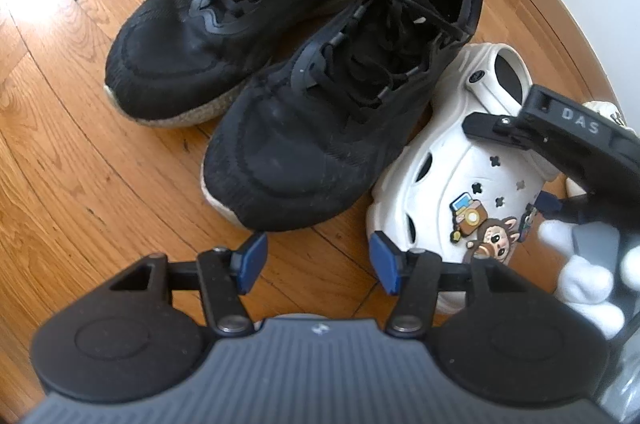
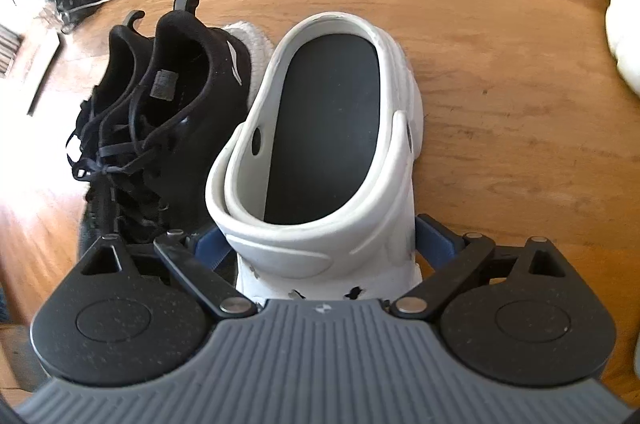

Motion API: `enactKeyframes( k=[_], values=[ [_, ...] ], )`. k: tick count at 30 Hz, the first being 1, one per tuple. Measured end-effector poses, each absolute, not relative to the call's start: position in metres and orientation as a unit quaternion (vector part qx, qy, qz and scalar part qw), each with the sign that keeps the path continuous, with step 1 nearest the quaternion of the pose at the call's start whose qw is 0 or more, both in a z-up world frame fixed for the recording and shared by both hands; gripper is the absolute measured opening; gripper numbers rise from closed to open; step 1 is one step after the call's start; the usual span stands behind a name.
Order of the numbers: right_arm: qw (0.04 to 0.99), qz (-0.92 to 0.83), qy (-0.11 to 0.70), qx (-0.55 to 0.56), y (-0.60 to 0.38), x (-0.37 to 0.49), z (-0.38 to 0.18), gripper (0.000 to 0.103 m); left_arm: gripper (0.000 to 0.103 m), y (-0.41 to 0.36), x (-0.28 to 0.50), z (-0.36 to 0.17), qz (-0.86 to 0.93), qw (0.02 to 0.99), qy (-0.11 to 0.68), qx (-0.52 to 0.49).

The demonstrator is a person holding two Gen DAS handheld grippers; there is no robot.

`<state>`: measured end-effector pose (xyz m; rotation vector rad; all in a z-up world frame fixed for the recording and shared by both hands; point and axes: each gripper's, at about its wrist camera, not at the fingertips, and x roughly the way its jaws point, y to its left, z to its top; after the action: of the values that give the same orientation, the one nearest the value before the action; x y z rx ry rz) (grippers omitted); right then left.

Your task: Organize scattered shoes

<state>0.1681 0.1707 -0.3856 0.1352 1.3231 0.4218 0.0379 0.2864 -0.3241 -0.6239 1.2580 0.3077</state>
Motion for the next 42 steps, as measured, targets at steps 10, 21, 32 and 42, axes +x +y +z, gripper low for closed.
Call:
enactKeyframes(
  k=[10,21,32,42],
  values=[
    [0.778,0.201,0.594,0.034,0.167,0.159,-0.366,0.094,0.058,0.279,0.042,-0.316,0.131,0.77,0.565,-0.265],
    [0.776,0.211,0.594,0.024,0.16,0.159,-0.369,0.094,0.059,0.266,0.052,-0.31,0.131,0.778,0.561,-0.25],
    [0.749,0.309,0.58,-0.08,0.112,0.161,-0.354,0.094,0.06,0.248,0.056,-0.294,0.121,0.799,0.554,-0.2],
    [0.713,0.336,0.581,-0.202,-0.013,0.179,-0.323,0.095,0.064,0.177,0.113,-0.249,0.041,0.842,0.525,-0.116]
  ],
)
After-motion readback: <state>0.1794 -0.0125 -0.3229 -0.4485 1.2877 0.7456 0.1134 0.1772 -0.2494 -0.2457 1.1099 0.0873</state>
